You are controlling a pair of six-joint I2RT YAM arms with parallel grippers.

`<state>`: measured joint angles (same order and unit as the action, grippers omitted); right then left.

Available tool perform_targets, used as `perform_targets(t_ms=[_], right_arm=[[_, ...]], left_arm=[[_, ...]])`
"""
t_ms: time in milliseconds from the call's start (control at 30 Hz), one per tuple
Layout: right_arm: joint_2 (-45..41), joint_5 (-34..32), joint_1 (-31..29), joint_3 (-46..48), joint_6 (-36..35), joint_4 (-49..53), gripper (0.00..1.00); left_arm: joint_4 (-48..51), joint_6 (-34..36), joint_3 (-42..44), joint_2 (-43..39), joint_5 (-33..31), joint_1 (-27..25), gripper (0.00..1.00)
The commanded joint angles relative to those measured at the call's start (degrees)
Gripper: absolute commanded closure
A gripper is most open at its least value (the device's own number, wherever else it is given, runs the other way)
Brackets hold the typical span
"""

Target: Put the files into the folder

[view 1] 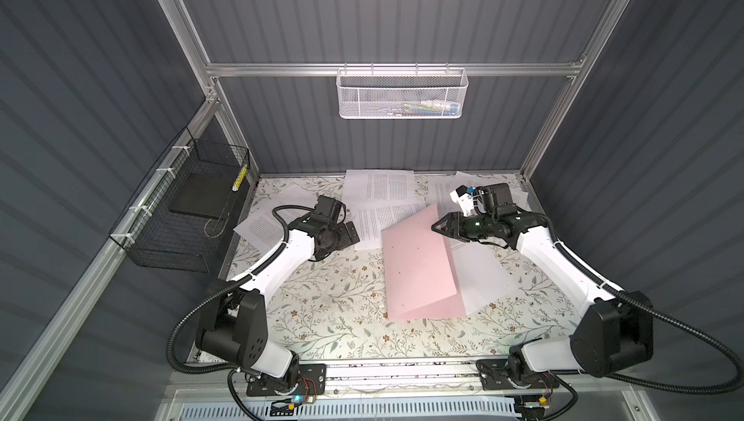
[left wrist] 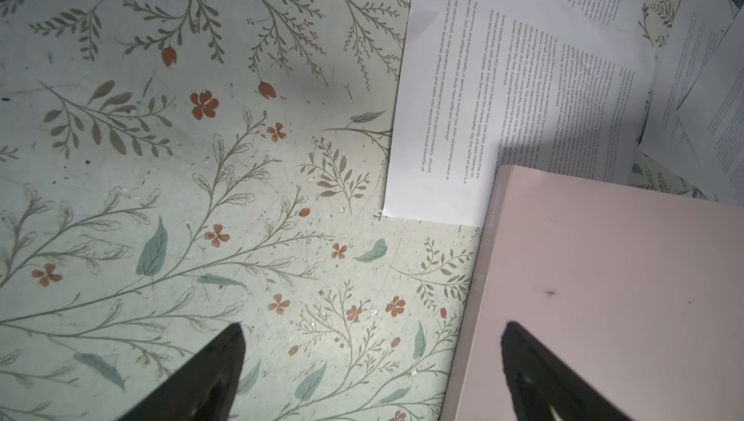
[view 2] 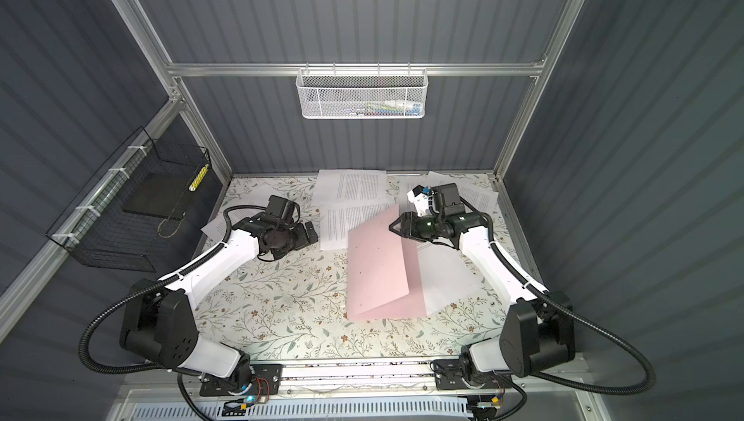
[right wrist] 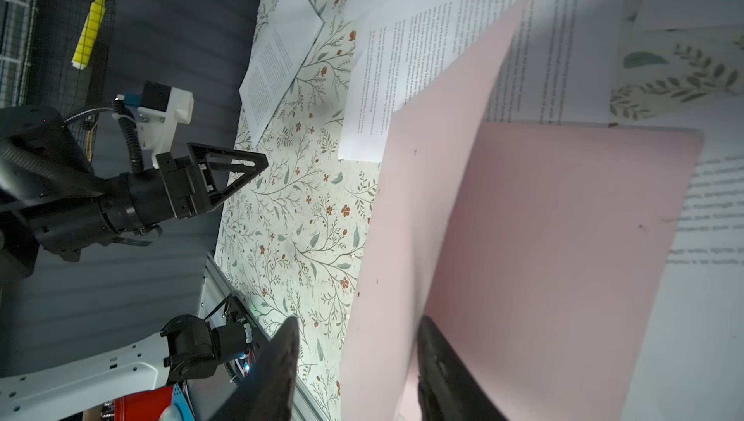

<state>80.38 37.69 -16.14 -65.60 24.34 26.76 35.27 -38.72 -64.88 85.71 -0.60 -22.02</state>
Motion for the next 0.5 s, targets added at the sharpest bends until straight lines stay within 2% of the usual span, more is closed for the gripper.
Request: perform_targets(t_ms=[0, 67, 167, 233, 267, 333, 400, 467], right_arm=[[-0.3, 4.9, -2.9, -2.0, 4.6, -7.3, 0.49], [2.2, 7.5, -4.1, -3.0, 7.4, -10.7, 0.49], [5.4, 5.8, -7.4, -6.5, 8.9, -12.0, 0.49], [7.0, 5.8, -9.2, -8.6, 10.0, -13.2, 0.45], [8.2, 6.2, -9.9, -9.6, 11.3, -14.6, 0.40], [9.8, 5.5, -10.5, -11.4, 11.6, -14.3, 0.40], [10.1, -1.9, -10.1, -12.7, 8.4, -9.3, 0.34], [9.5, -8.2, -8.0, -10.0, 6.9, -8.1, 0.26]], left_arm=[[4.1, 2.9, -3.2, -3.0, 4.1, 1.5, 0.00], [5.1, 3.3, -4.4, -3.6, 5.1, 2.7, 0.00], [6.7, 3.9, -6.4, -4.4, 7.5, 4.8, 0.00], [7.3, 4.4, -7.4, -5.1, 8.1, 5.5, 0.00], [8.2, 5.0, -8.4, -5.2, 8.2, 5.9, 0.00], [10.3, 6.2, -10.0, -5.0, 7.2, 5.9, 0.00], [10.8, 7.2, -9.0, -4.0, 7.8, 6.0, 0.00], [8.0, 10.1, -5.3, -3.3, 15.8, 5.9, 0.00]])
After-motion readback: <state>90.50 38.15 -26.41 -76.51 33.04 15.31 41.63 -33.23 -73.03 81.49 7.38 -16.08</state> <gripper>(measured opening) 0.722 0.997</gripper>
